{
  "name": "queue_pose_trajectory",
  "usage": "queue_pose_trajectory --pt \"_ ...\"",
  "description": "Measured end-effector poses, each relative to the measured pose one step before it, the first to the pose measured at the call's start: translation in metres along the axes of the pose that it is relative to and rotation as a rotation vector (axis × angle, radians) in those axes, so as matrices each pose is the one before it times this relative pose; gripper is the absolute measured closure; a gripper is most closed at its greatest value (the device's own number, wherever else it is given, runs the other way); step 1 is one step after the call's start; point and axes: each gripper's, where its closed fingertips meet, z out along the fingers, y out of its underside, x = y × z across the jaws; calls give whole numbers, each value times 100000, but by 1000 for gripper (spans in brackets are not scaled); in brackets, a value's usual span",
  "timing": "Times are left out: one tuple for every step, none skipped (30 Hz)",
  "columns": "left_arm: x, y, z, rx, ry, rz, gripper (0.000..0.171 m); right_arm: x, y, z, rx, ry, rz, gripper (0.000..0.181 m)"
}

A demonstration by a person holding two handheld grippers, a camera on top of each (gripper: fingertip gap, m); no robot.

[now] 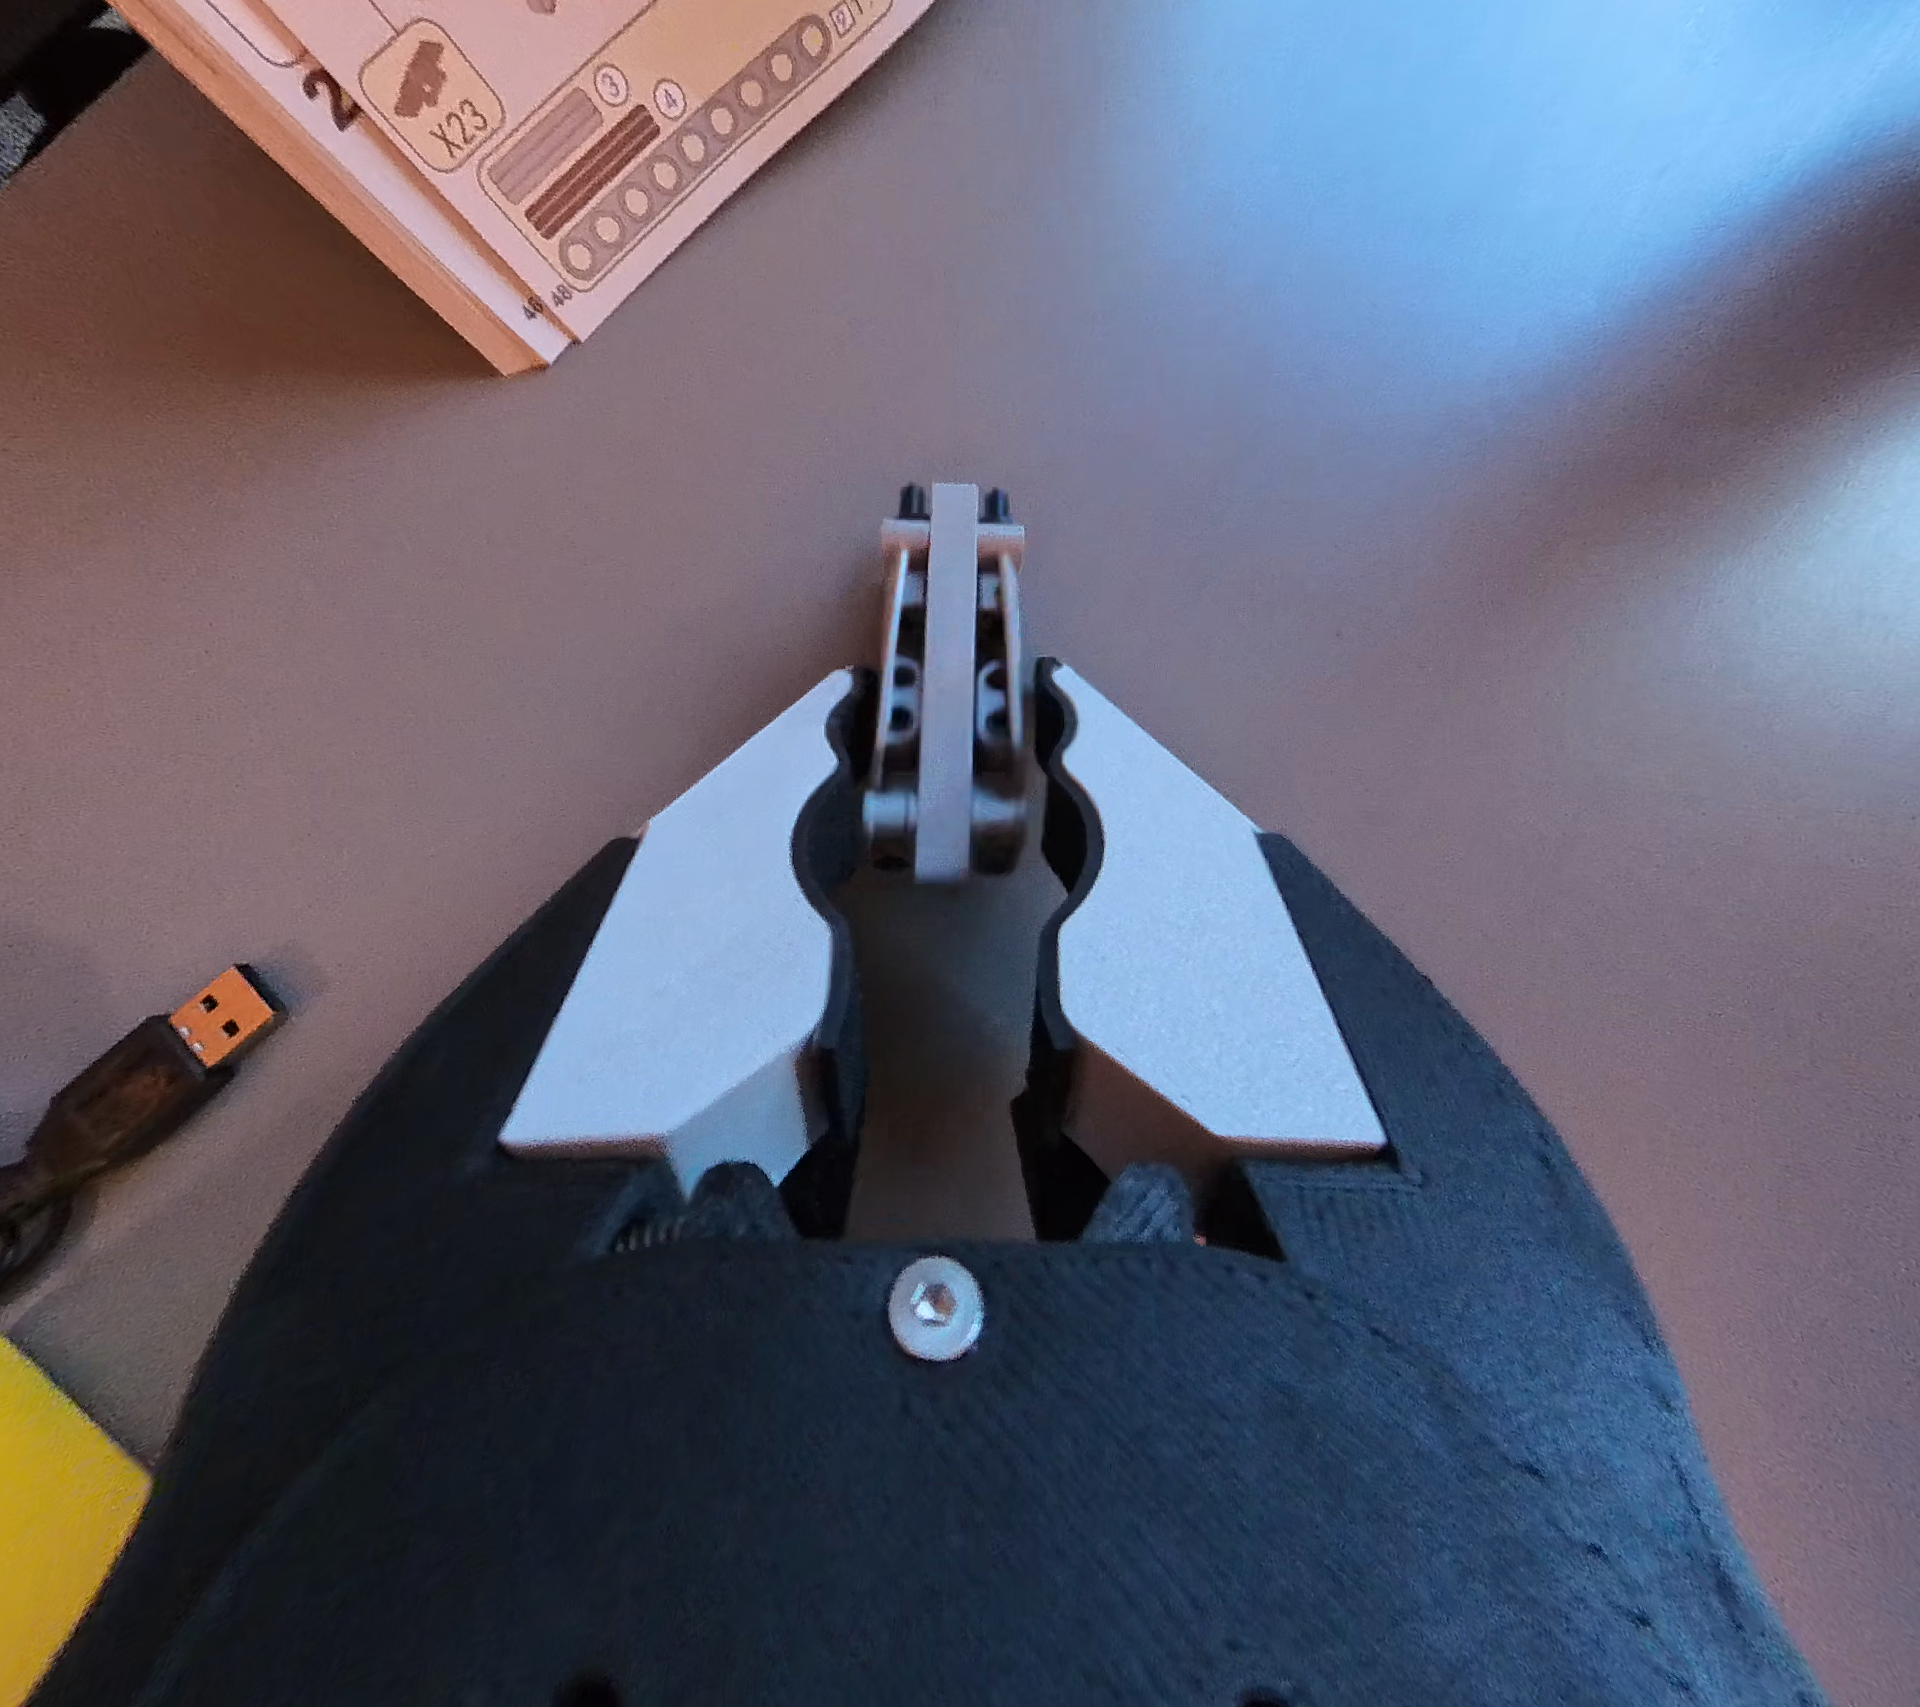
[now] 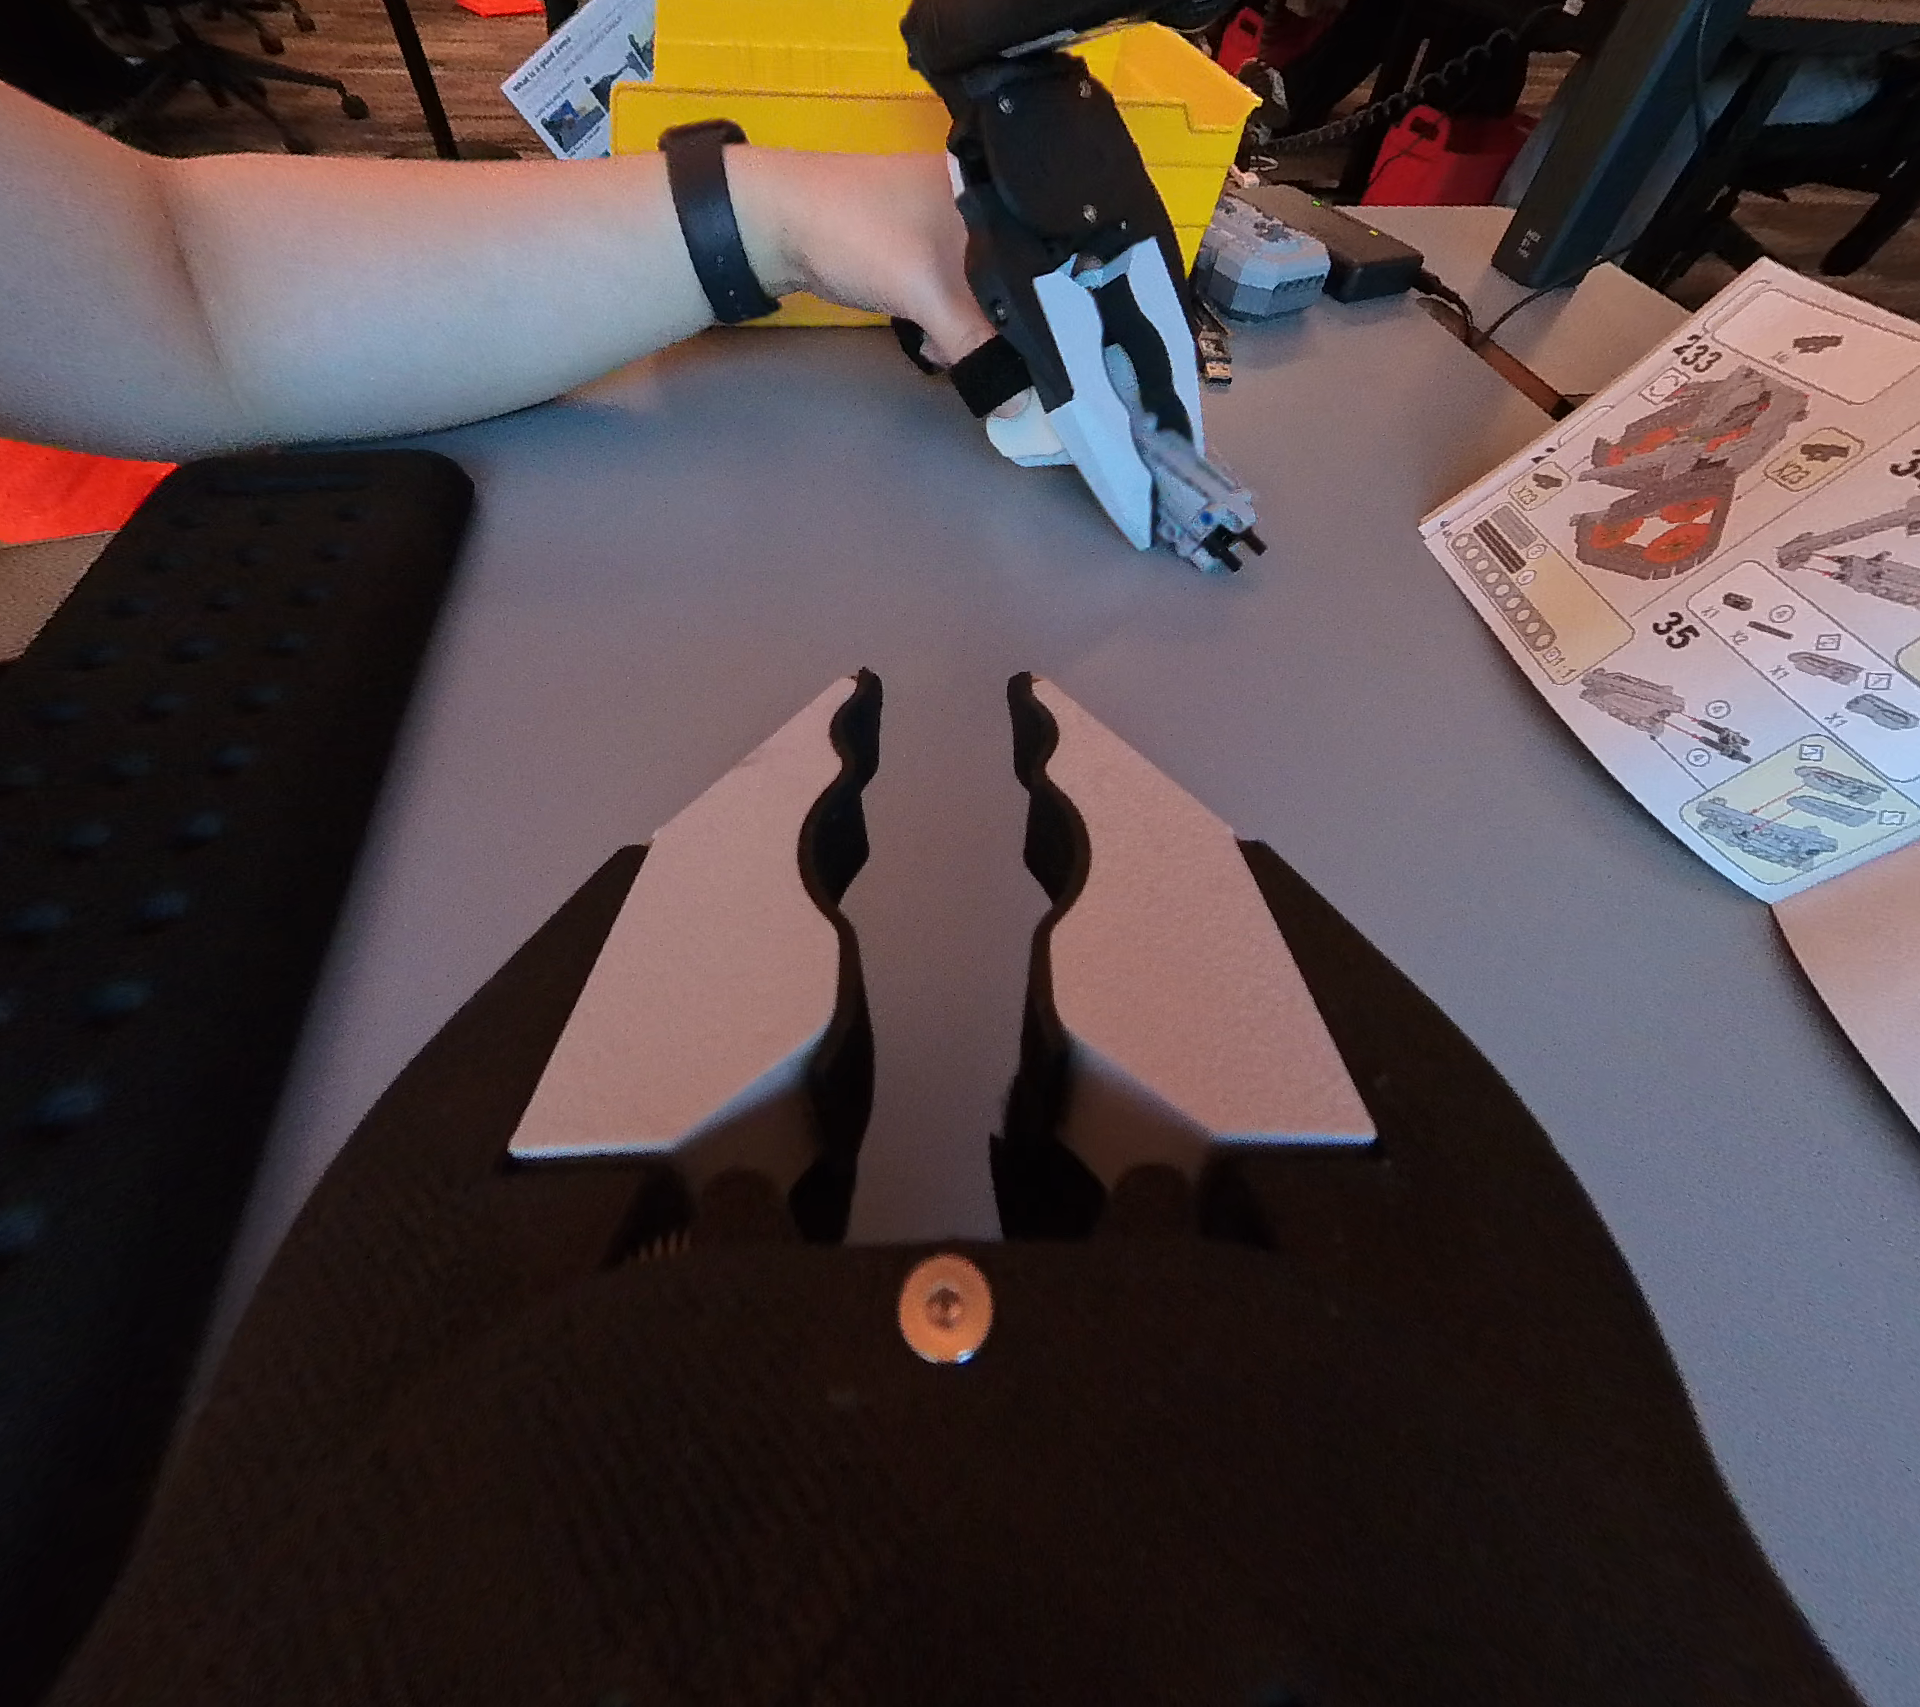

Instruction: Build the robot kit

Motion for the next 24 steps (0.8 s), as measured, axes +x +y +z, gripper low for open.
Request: queue_pose_trajectory --pt "29 111 -83 -1482 -310 196 140 20 -9 -4 124 -137 320 157" --pt "-82 136 -84 -1452 -900 318 138 35 8 -5 -24 -50 263 157" --pt "-144 150 -87 -1441 -1257 709 136 47 38 -5 -104 -4 167 157" --pt "-293 143 -104 -1308 -1982 701 132 39 35 4 -104 -66 150 157" --pt "-361 105 -127 -1182 -2170 274 127 22 35 -12 -63 -166 222 157" --pt "-112 4 -160 -435 -390 -367 124 35 57 -24 -134 -25 182 157" --pt "148 -298 -246 1994 1190 -1467 122 66 43 -58 -105 172 30 157" --pt "185 -609 -386 4367 1152 -2763 122 129 23 -86 -29 487 -41 157" --pt "447 -790 -547 5337 2245 -3072 121 236 -28 -140 197 1184 -67 155" --pt "543 -874 -720 5047 1837 -2516 118 445 -84 -189 547 2312 -219 154" --pt "407 -1106 -916 5089 -397 -1314 116 829 -119 -243 845 4354 32 151" --pt "392 -1534 -1072 6241 -1936 193 114 1450 -198 -323 1582 7717 402 141" --pt "643 -1956 -1062 7743 -1628 1463 112 2266 -309 -408 3158 11968 -82 129" --pt "1018 -2199 -793 8556 -552 2037 110 2585 -268 -356 3752 12911 -1047 123" --pt "1306 -2136 -320 8257 351 2277 107 2070 -25 -109 2423 8901 -2585 120" --pt "1549 -1722 230 6337 1376 2500 103 1713 431 98 231 6619 -2975 114" --pt "1728 -1049 766 3472 2639 2422 99 1629 866 127 -1707 6859 -2136 112" --pt "1884 -368 1192 585 4137 1519 94 1253 1033 190 -2142 5400 -631 110" --pt "1756 195 1441 -1914 3859 135 93 590 996 240 -2061 1850 648 110" --pt "1487 316 1464 -1547 2595 -1315 90 263 1001 254 -3270 63 1016 113" --pt "1315 229 1325 397 2172 -2639 90 646 439 153 -3135 2857 603 116" --pt "1078 147 1096 1868 1504 -3724 94 538 65 52 -489 2772 -2141 116" --pt "611 188 854 1848 -308 -4286 96 148 -1 4 976 575 -2494 116" --pt "189 241 634 938 -1663 -4318 96 -116 74 -14 -20 -1232 -2465 117"
